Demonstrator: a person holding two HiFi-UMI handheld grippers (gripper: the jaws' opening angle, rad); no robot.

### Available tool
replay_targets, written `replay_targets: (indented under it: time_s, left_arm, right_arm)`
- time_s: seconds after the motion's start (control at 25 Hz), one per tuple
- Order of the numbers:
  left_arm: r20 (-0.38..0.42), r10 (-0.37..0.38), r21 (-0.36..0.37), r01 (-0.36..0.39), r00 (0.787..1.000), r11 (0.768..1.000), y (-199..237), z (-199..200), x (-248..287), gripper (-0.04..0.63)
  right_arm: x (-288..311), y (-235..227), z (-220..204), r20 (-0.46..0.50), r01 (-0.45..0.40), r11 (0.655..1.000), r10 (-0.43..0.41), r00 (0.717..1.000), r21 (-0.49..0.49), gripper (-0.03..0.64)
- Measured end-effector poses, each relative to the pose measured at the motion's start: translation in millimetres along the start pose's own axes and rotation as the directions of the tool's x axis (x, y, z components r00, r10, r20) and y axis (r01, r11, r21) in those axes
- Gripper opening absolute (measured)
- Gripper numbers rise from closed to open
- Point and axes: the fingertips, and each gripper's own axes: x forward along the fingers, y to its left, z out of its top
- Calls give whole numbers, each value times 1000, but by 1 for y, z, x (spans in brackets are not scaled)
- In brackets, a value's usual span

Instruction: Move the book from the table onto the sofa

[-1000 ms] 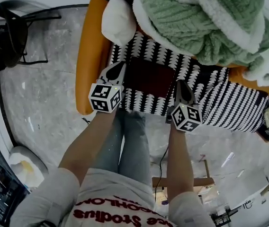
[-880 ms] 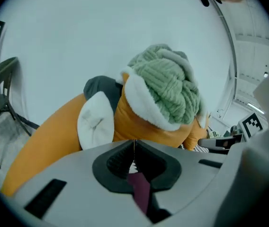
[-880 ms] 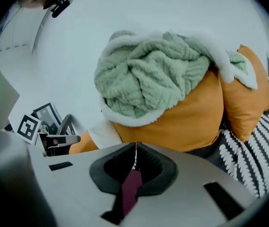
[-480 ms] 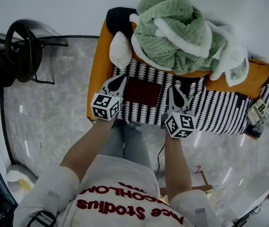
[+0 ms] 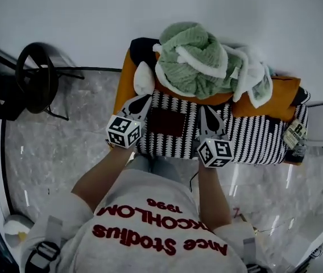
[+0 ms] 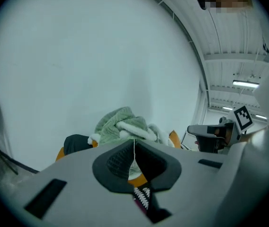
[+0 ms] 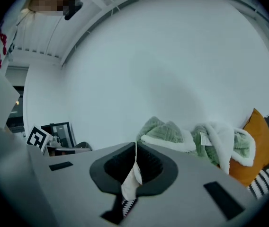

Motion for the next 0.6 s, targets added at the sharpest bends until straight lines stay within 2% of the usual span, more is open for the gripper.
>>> replay_targets:
  time_s: [0.28, 0.6]
  left_arm:
    - [32, -14, 2, 14, 999, 1000, -14, 25, -32, 23]
    - [82, -50, 25, 48, 995, 999, -39, 42, -57, 21]
  right_arm:
    - [-28, 22, 33, 53, 3, 1000, -3, 999, 1, 34]
    - [-53, 31, 60, 120, -6, 999, 12, 993, -46, 34]
